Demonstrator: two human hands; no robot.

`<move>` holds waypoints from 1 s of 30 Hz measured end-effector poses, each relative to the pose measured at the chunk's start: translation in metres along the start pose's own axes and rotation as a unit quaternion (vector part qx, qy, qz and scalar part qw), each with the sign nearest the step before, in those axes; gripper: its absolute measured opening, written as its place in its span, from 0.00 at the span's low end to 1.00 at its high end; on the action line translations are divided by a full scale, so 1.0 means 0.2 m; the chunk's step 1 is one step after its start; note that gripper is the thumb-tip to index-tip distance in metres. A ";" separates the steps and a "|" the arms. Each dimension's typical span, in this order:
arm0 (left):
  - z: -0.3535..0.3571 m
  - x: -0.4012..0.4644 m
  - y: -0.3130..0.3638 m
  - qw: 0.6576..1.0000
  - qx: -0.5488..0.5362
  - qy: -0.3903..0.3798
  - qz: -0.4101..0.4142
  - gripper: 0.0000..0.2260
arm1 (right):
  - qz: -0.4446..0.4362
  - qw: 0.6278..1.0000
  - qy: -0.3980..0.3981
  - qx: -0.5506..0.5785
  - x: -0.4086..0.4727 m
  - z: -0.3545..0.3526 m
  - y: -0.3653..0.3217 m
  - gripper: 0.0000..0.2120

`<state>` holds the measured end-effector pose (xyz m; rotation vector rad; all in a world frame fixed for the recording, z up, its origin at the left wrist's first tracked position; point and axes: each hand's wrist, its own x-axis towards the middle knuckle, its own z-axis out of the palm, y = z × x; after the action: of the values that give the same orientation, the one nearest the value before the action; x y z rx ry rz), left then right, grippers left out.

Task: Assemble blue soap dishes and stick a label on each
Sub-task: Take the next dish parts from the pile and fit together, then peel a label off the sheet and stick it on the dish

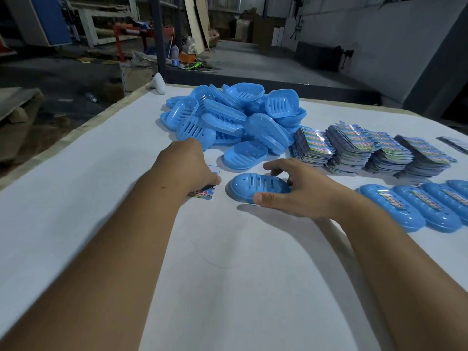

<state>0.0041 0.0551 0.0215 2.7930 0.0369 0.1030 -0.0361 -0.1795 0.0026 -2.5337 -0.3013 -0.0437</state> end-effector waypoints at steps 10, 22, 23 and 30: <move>-0.01 0.02 -0.02 0.971 -0.229 -0.053 -0.042 0.28 | -0.014 1.000 0.021 0.002 -0.01 -0.01 -0.02 0.50; -0.06 0.02 0.07 0.866 -0.497 -0.046 -0.017 0.13 | -0.016 0.972 0.140 0.190 0.03 0.04 -0.05 0.07; -0.06 0.01 0.09 0.851 -0.522 -0.055 -0.004 0.13 | -0.012 0.966 0.133 0.222 0.03 0.04 -0.06 0.07; 0.00 -0.05 0.18 0.826 -0.557 -0.079 0.028 0.10 | -0.002 0.949 0.113 0.294 0.02 0.02 -0.09 0.13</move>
<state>-0.0060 0.0199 0.0335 1.6113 -0.1128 -0.0794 -0.0358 -0.1612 0.0098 -1.9137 -0.1897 -0.2124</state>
